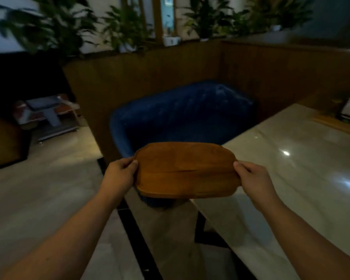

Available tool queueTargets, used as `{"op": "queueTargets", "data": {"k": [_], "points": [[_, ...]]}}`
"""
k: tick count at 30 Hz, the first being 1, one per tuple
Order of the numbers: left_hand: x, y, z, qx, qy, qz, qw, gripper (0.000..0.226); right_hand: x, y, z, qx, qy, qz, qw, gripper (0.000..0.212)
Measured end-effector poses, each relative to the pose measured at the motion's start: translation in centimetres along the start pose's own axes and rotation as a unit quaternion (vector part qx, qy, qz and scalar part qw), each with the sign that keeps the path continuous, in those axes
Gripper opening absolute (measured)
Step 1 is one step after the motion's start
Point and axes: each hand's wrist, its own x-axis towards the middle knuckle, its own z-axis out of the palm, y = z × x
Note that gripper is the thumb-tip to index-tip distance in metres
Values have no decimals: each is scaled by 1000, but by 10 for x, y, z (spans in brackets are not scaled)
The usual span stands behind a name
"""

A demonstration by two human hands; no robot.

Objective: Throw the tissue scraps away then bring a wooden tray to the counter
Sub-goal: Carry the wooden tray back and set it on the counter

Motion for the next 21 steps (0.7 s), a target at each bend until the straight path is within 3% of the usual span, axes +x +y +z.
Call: {"op": "queueTargets", "data": {"k": [6,9,14,21], "points": [[-46,-42,-162,6,121,-19,993,21,-43,-63,140,49,-127,-32,990,18],[-69,-63,-223,5,185,-48,982,19,-63,-86,202,45,-205,-49,976,24],[-111,-109,-313,-1,264,-87,961,23,-100,-123,312,48,-316,-86,944,19],[-140,-170,-411,1,391,-162,906,24,-138,-170,475,39,-460,-128,878,17]]}}
